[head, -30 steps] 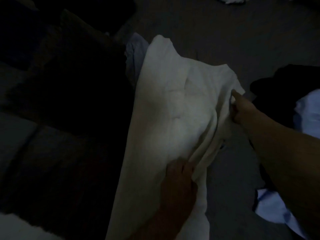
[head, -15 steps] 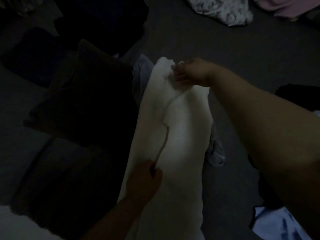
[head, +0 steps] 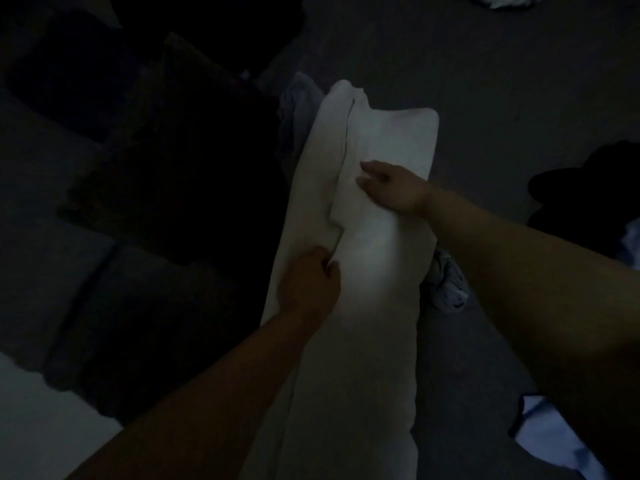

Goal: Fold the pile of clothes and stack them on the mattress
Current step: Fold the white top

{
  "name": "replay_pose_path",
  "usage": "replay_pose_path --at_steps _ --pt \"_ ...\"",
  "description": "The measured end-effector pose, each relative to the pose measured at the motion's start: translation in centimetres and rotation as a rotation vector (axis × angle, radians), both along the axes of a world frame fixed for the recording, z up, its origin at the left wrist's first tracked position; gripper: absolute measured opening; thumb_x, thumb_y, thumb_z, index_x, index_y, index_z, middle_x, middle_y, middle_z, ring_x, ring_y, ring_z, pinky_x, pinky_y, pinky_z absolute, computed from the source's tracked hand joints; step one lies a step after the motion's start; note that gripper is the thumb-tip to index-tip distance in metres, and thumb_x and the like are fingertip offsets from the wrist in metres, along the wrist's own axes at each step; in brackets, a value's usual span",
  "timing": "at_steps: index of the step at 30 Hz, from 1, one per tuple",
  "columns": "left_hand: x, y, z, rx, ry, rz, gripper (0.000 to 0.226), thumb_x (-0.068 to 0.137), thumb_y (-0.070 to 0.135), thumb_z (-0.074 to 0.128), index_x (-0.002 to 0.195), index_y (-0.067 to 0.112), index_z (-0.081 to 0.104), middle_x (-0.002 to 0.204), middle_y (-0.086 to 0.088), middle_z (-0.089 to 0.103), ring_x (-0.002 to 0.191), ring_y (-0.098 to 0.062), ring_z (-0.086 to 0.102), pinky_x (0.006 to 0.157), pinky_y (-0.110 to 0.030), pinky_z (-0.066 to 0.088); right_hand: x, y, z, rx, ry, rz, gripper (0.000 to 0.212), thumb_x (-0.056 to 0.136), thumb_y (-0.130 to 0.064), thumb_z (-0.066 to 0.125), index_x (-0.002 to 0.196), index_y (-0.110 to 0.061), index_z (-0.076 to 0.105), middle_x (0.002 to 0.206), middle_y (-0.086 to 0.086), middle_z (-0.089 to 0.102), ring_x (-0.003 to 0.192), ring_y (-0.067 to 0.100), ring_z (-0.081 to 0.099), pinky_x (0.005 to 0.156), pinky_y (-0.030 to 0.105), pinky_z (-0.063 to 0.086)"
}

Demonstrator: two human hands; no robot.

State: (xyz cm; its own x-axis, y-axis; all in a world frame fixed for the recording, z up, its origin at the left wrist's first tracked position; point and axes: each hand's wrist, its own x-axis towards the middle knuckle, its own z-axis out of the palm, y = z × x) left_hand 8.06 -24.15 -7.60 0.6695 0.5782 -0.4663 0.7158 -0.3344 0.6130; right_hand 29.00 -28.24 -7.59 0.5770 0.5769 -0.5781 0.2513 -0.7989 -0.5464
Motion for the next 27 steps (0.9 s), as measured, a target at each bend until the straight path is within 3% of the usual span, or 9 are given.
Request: replay_pose_path --at_steps 3,6,9,13,17,19,22,25,27 --pt "-1.1 1.4 -0.2 0.068 0.059 0.002 0.016 0.089 0.031 0.055 0.081 0.017 0.052 0.095 -0.008 0.062 0.092 -0.028 0.059 0.068 -0.030 0.037 0.7 0.0 -0.1 0.107 -0.075 -0.135 0.045 0.098 -0.027 0.048 0.138 -0.008 0.045 0.136 0.009 0.049 0.115 0.018 0.050 0.091 0.020 0.041" --pt "0.1 3.6 0.5 0.154 -0.007 0.006 0.038 0.081 0.046 0.055 0.098 0.012 0.058 0.108 -0.011 0.057 0.101 -0.030 0.055 0.078 -0.033 0.042 3.3 -2.1 -0.5 0.132 -0.170 -0.498 0.041 0.090 -0.029 0.055 0.123 -0.006 0.055 0.123 0.013 0.058 0.109 0.028 0.055 0.081 0.023 0.043" --pt "4.8 7.5 -0.1 0.162 -0.099 0.020 0.069 0.074 0.054 0.059 0.123 0.006 0.052 0.125 -0.018 0.049 0.116 -0.032 0.048 0.093 -0.035 0.039 5.0 -4.5 -0.4 0.276 0.248 -0.885 0.022 0.091 -0.028 0.061 0.099 -0.008 0.062 0.092 0.002 0.068 0.092 0.023 0.063 0.059 0.026 0.051" --pt "11.5 11.5 -0.4 -0.183 -0.205 0.119 0.066 0.088 0.038 0.062 0.140 0.006 0.037 0.139 -0.012 0.047 0.126 -0.025 0.047 0.095 -0.020 0.039 5.4 -4.9 0.4 0.330 0.484 -0.871 0.019 0.092 -0.029 0.058 0.077 -0.017 0.059 0.061 -0.004 0.059 0.056 0.009 0.050 0.040 0.015 0.039" --pt "16.0 13.1 1.0 -0.425 -0.118 0.099 0.066 0.092 0.035 0.056 0.144 0.004 0.030 0.147 -0.011 0.037 0.130 -0.025 0.041 0.101 -0.028 0.039 4.8 -2.4 1.2 0.189 0.458 -0.803 0.026 0.086 -0.030 0.067 0.098 -0.007 0.065 0.093 0.008 0.066 0.080 0.021 0.064 0.072 0.034 0.053" --pt "17.2 13.5 1.7 -0.581 -0.038 0.136 0.061 0.093 0.035 0.054 0.143 0.006 0.032 0.144 -0.011 0.041 0.116 -0.025 0.050 0.087 -0.031 0.044 4.9 -1.5 1.3 0.187 0.343 -0.780 0.027 0.090 -0.018 0.062 0.110 0.000 0.061 0.098 0.013 0.063 0.090 0.025 0.062 0.084 0.037 0.051" --pt "18.2 13.7 2.9 -0.623 0.048 0.134 0.068 0.085 0.040 0.064 0.139 0.009 0.036 0.132 -0.011 0.051 0.086 -0.021 0.055 0.063 -0.034 0.046 4.9 -0.9 2.9 0.211 0.302 -0.769 0.031 0.089 -0.011 0.058 0.117 -0.002 0.053 0.087 0.010 0.058 0.082 0.026 0.059 0.073 0.032 0.054" --pt "18.6 13.9 5.1 -0.548 0.084 0.085 0.071 0.080 0.041 0.070 0.137 0.011 0.041 0.124 -0.006 0.054 0.091 -0.022 0.056 0.071 -0.037 0.048 4.9 -1.3 5.5 0.287 0.320 -0.809 0.049 0.081 -0.007 0.059 0.128 0.001 0.047 0.112 0.020 0.058 0.096 0.036 0.060 0.088 0.048 0.051" --pt "18.6 13.9 7.1 -0.484 0.005 0.056 0.063 0.080 0.031 0.072 0.133 0.011 0.047 0.119 -0.005 0.058 0.094 -0.023 0.059 0.072 -0.037 0.051 4.9 -2.2 7.7 0.372 0.332 -0.829 0.054 0.077 -0.004 0.062 0.129 -0.003 0.047 0.119 0.019 0.058 0.099 0.035 0.061 0.084 0.048 0.053"
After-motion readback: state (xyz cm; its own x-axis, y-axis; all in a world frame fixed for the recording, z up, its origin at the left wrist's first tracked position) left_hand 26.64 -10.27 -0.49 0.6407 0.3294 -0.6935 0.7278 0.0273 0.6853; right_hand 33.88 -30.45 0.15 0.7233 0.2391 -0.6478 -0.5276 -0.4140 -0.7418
